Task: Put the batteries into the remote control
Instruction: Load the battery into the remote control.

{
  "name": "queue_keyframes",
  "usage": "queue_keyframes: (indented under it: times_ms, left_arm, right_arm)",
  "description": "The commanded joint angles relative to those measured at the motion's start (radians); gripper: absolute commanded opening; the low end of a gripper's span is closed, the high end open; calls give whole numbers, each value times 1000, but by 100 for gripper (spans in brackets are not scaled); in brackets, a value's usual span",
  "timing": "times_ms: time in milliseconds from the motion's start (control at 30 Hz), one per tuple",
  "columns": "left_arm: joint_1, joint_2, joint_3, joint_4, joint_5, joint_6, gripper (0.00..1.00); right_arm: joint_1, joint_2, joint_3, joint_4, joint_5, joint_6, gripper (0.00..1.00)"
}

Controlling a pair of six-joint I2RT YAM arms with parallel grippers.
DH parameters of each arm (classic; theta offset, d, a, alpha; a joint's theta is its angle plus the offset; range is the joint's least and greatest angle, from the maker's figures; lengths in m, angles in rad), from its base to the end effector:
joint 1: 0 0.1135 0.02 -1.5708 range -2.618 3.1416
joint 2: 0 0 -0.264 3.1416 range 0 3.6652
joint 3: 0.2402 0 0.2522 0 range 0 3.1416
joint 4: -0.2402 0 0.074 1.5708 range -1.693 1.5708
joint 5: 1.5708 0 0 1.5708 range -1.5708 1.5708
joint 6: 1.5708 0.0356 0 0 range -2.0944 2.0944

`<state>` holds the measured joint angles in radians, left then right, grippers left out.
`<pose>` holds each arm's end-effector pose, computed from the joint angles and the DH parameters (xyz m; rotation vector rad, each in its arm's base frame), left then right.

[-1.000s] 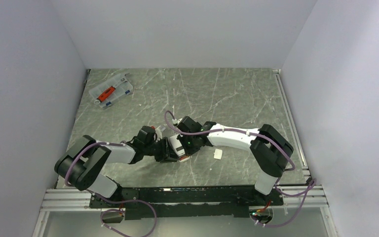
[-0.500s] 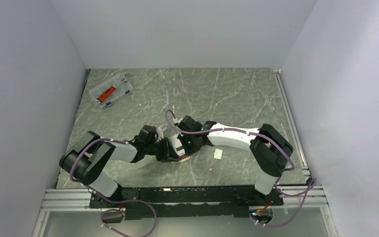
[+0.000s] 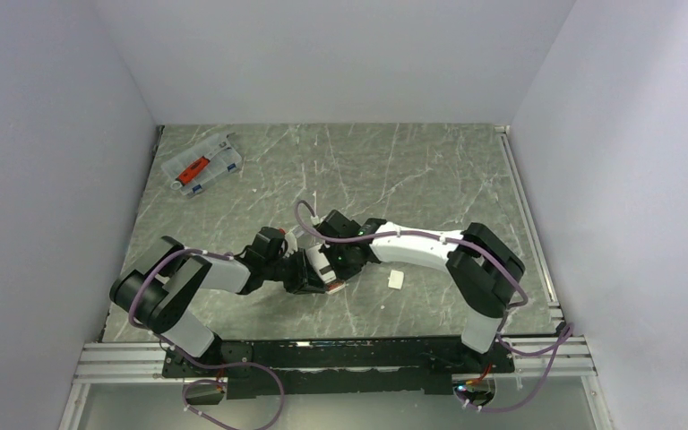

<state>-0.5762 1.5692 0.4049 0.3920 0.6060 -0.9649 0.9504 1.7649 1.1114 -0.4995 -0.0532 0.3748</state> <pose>0.1948 -0.1508 0.1042 -0.1681 2.6560 -1.3672 0.1998 0.2829 0.1711 -0.8138 2.6933 0.4259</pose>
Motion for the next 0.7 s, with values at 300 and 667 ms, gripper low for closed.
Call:
queue_keyframes:
  times_ms: [300, 667]
  left_arm:
    - [-8, 39, 7, -6, -51, 49, 19]
    - [-8, 21, 11, -34, -55, 71, 20]
  right_arm:
    - [89, 173, 130, -120, 95, 35, 6]
    - [102, 159, 136, -155, 130, 66, 6]
